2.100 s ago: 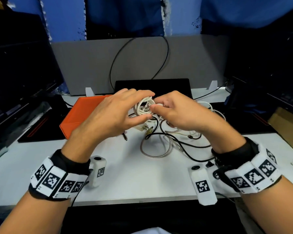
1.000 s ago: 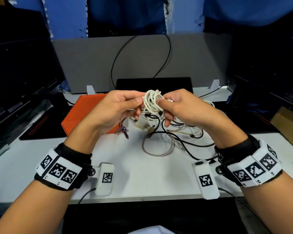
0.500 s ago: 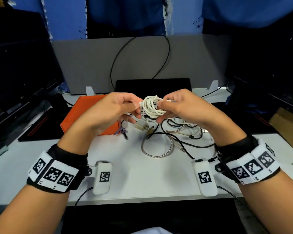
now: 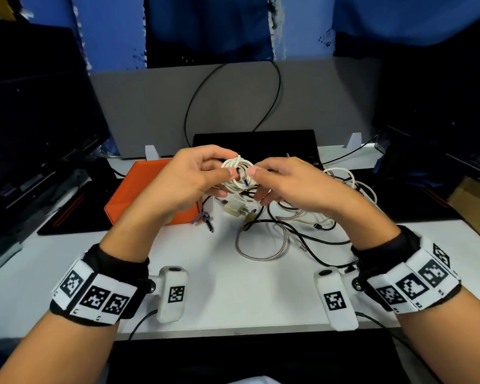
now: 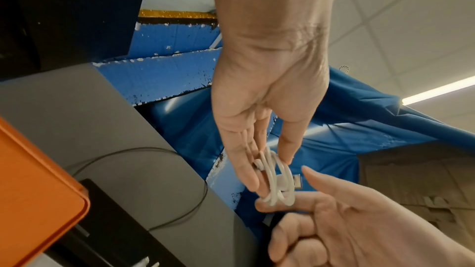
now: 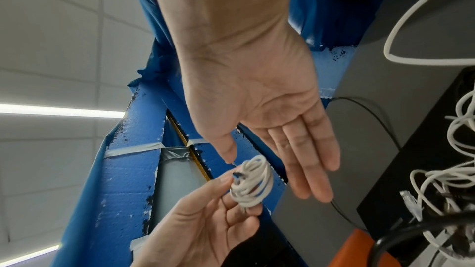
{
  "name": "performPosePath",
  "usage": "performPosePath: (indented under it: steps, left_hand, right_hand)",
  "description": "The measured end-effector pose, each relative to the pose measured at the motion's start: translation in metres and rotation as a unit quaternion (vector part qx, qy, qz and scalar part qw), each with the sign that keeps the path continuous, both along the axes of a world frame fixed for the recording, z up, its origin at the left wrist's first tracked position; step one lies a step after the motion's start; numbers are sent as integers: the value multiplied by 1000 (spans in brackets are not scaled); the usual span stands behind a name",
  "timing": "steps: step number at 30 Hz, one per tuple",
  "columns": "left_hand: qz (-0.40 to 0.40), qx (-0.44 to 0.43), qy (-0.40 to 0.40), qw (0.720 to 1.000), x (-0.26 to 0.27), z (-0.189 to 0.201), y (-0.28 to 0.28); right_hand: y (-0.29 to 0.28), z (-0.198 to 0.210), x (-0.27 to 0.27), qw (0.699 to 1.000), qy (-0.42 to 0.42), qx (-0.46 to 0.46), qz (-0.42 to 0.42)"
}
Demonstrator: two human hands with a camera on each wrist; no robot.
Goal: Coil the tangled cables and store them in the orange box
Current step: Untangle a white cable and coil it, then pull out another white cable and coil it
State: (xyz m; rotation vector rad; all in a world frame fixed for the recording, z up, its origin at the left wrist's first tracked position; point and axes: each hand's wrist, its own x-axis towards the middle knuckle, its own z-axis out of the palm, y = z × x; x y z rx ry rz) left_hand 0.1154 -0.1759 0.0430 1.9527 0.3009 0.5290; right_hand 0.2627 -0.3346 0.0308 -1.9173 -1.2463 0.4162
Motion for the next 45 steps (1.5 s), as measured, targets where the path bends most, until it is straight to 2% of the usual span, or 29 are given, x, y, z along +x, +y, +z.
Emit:
performPosePath:
  steps: [5,10,13,17,20,24,27,30,33,38,40,43,45]
  left_hand:
    - [73,15,0,997,-6,16,50]
    - [139,45,108,983,3,21,142]
    - [153,13,178,972,8,10,194]
    - [173,-62,196,963,10,-2,236]
    - [199,-25,228,953,12,-9,252]
    - [228,44,268,935,16,-12,260]
    - [242,93,253,932,18,-7,255]
    - [228,173,273,919,21,-5,248]
    - [216,209,327,896,22,-8,248]
    - [225,245,349,876,22,0,246]
    - [235,271,335,871,26,7,240]
    - [241,306,261,883,40,17,211]
    - [182,339,236,892,54,18,171]
  right_hand:
    - [-13,8,11,1000,-14,-7,-22]
    - [-15,7,19,997,-54,-52,-27]
    - [-13,2,21,993,-70,-96,-17]
    - [-10,-3,23,989,-59,-133,-6]
    - [-9,-5,25,988,-60,-141,-5]
    - [-10,-7,27,986,-75,-149,-6]
    - [-11,-6,26,985,-82,-154,-4]
    - [-12,-5,25,984,-86,-157,-7]
    - [-10,-7,24,983,-87,-159,-5]
    - [-12,-7,30,974,-132,-185,-12]
    - [-14,-8,34,963,-163,-212,-14]
    - [-7,-9,48,937,-215,-275,7]
    - [10,-12,62,912,-227,-338,48]
